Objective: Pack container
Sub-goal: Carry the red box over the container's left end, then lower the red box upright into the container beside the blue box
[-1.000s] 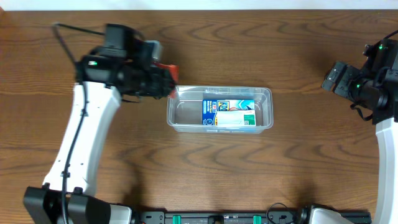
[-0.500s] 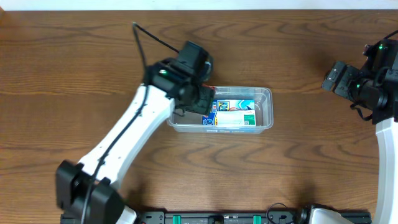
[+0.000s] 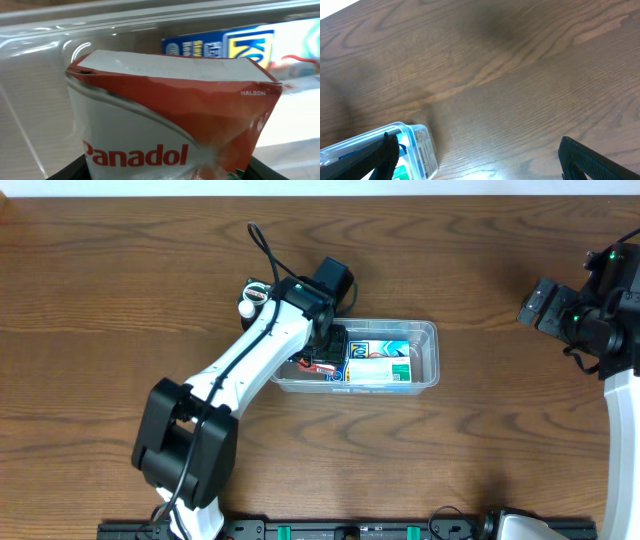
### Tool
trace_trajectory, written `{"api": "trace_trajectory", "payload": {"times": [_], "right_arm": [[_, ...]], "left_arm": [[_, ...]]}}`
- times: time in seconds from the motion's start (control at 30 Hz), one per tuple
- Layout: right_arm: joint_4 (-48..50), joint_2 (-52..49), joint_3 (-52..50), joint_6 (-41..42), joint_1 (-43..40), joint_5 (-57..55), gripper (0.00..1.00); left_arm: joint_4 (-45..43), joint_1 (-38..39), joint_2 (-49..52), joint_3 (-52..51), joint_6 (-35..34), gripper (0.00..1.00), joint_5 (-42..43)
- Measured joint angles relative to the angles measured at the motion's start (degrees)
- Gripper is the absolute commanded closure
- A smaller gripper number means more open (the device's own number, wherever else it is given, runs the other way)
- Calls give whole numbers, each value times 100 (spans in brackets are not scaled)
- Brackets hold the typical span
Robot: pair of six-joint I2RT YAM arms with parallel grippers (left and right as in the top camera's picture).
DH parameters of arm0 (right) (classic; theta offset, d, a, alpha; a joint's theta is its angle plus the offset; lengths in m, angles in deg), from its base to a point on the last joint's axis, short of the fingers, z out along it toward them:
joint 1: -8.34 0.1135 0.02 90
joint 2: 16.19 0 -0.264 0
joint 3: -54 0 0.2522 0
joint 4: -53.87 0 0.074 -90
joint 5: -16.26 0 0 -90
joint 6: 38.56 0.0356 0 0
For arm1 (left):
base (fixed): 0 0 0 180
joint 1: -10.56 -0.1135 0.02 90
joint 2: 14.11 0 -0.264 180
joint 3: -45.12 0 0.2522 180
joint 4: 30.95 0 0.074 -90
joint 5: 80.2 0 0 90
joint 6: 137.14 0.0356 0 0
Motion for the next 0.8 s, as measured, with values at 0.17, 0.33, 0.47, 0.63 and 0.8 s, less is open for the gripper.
{"api": "trace_trajectory", "payload": {"times": [0.17,0.33,0.47,0.63,0.8], "right_arm": [[0,0,-2,0,0,0,1],[0,0,-2,-2,0,0,1],[0,0,0,-2,0,0,1],[0,0,-2,0,0,0,1],[0,0,0,0,0,0,1]], "left_arm": [[0,-2,173,0,-278,35,-111],[0,-2,186,0,-546,35,-221],[-2,-2,186,-17,-765,36,-319],[-2,-7,186,-26,-957,36,-380],[-15,-7,186,-138,-1032,36,-442]]}}
